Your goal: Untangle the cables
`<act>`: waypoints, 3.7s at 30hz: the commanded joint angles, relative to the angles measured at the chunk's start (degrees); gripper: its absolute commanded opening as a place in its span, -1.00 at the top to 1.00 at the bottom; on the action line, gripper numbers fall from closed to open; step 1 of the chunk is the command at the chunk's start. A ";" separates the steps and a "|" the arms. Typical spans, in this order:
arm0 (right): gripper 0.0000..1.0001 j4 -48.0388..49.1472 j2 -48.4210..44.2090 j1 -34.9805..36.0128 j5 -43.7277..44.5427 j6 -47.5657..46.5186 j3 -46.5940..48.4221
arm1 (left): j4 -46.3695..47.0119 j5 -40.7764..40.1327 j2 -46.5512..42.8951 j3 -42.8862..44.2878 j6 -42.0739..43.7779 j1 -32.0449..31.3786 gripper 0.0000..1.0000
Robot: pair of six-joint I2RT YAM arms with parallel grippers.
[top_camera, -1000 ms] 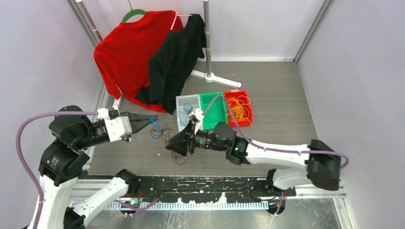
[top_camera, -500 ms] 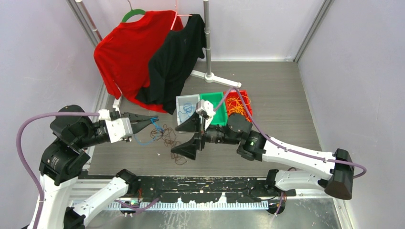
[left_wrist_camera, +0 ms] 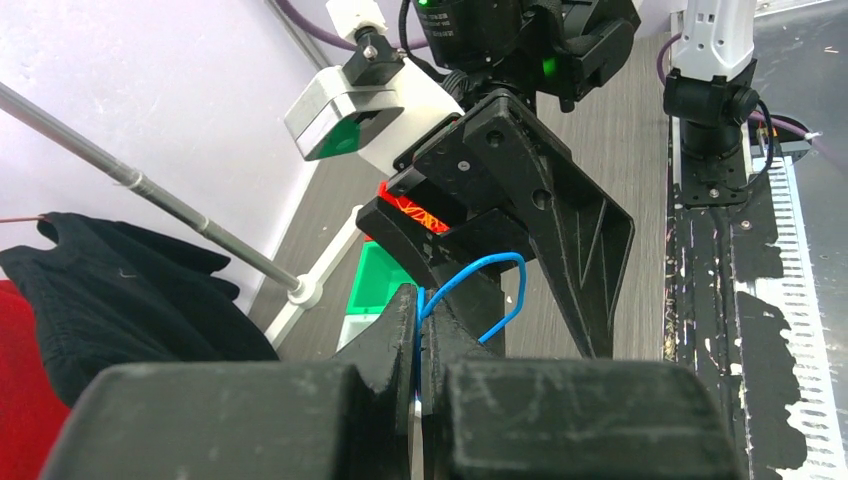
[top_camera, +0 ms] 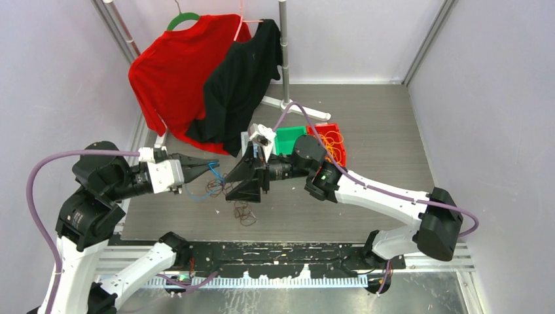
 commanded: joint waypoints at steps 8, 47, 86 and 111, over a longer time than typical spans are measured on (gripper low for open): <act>-0.19 8.93 3.43 -0.38 -2.87 2.81 3.86 | 1.77 1.28 0.41 2.25 -1.58 0.00 1.00; 0.12 18.13 5.63 -1.60 -1.56 4.77 1.37 | 3.09 0.99 0.61 2.77 -2.20 0.01 1.00; 0.41 26.78 27.41 3.29 18.30 10.52 -8.18 | 12.20 -2.54 5.47 15.57 -5.61 0.01 1.00; -0.34 3.59 -5.99 3.97 27.87 -6.53 -9.83 | 7.91 -0.40 1.02 6.59 -3.64 0.01 1.00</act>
